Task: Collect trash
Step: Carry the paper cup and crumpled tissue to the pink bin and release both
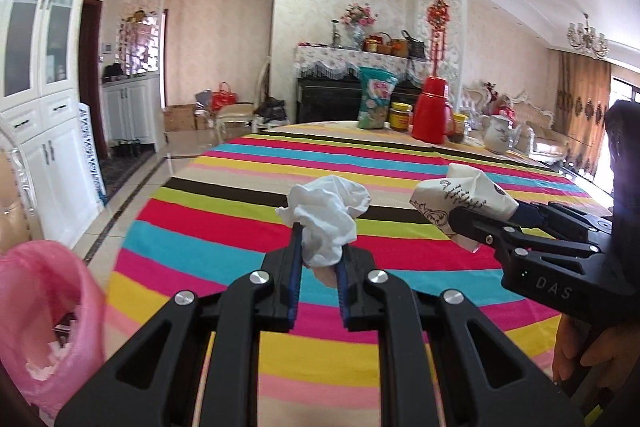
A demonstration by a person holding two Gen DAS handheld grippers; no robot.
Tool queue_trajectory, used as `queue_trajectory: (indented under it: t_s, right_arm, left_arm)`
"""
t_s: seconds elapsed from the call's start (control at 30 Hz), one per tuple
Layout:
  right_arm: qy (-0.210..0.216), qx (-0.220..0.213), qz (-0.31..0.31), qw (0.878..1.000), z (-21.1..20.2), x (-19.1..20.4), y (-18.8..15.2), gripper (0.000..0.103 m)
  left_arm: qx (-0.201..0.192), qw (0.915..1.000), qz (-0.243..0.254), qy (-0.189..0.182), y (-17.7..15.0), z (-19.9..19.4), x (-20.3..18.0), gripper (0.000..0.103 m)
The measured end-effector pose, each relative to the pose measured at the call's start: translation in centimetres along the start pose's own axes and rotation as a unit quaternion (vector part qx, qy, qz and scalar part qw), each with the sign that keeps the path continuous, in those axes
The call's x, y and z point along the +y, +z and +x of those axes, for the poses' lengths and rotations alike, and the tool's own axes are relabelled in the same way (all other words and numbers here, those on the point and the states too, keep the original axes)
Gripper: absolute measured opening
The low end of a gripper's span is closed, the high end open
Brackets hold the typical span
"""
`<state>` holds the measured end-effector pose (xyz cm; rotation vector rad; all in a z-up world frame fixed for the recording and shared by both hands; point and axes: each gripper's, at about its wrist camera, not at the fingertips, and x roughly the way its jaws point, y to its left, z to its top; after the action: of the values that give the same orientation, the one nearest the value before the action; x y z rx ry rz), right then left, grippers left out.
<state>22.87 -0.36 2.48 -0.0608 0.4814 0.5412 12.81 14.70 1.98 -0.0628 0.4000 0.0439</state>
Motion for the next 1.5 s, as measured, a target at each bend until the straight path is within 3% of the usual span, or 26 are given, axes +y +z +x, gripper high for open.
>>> queue_trajectory:
  t_s: [0.3,0.7,0.97,1.3,1.37,1.43,1.5]
  right_arm:
    - [0.071,0.012,-0.022,0.997,2.9,6.4,0.9,0.053]
    - [0.182,0.027,-0.077,0.980,7.1,18.7,2.1,0.053]
    - [0.234,0.037,-0.119,0.964,9.6,26.1,2.6,0.053]
    - [0.280,0.066,-0.145,0.947,13.3,31.0,1.8,0.053]
    - [0.283,0.068,-0.143,0.946,13.8,31.5,2.0,0.054]
    - [0.304,0.071,-0.136,0.940,14.2,31.7,2.2,0.055]
    - [0.307,0.067,-0.128,0.941,14.3,31.6,2.4,0.067]
  left_arm:
    - [-0.031,0.9963,-0.017,0.078,-0.9,-4.5,6.5,0.015]
    - [-0.015,0.9827,-0.048,0.178,-2.8,-8.1,17.2,0.018]
    - [-0.004,0.9715,-0.086,0.221,-4.2,-9.7,23.2,0.018]
    - [0.022,0.9614,-0.135,0.239,-6.0,-9.1,29.5,0.020]
    - [0.017,0.9586,-0.149,0.242,-6.2,-9.4,30.3,0.029]
    - [0.017,0.9585,-0.158,0.237,-6.5,-9.5,31.1,0.054]
    - [0.011,0.9546,-0.165,0.248,-6.6,-9.9,31.4,0.070]
